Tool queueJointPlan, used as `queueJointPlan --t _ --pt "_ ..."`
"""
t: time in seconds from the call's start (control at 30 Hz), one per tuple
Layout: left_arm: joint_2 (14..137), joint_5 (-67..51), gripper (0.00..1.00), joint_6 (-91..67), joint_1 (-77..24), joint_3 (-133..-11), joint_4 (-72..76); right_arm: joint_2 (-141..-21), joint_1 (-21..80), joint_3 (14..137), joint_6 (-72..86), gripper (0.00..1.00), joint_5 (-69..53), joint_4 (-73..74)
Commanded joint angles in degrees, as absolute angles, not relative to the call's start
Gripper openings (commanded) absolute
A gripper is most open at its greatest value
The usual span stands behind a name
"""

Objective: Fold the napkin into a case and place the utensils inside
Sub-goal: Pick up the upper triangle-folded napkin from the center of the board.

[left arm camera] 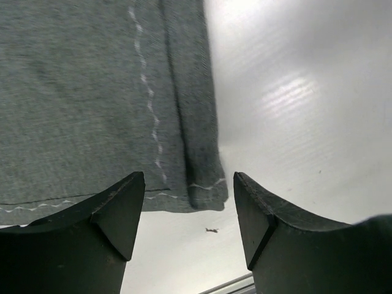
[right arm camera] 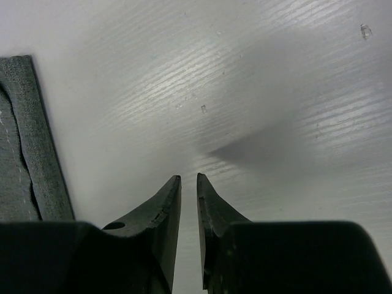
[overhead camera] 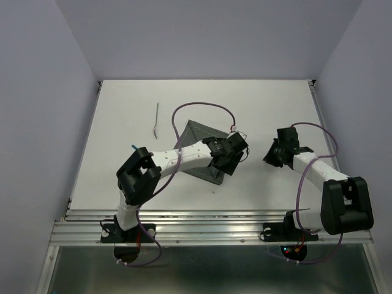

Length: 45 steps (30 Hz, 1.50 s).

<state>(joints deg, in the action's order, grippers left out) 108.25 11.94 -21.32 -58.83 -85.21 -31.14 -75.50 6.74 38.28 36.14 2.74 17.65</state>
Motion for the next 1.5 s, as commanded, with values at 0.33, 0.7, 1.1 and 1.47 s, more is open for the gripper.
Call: queueJointPlan --t 0.33,0.7,1.1,1.47 --pt "114.08 17.84 0.79 -19.42 -65.30 -87.28 -32.61 -76.20 5.89 40.43 33.75 0.24 1.32 17.93" --pt "117.42 21.61 0.64 -19.86 -65.83 -85.52 -32.43 -76.55 5.89 40.78 33.84 0.24 0.44 17.93" --pt "118.65 27.15 0.55 -19.69 -66.01 -84.03 -32.25 -76.29 5.89 40.25 34.19 0.24 0.53 17.84" --pt "113.91 32.08 0.68 -19.42 -68.38 -79.54 -29.45 -76.29 5.89 40.43 34.36 0.24 0.44 17.67"
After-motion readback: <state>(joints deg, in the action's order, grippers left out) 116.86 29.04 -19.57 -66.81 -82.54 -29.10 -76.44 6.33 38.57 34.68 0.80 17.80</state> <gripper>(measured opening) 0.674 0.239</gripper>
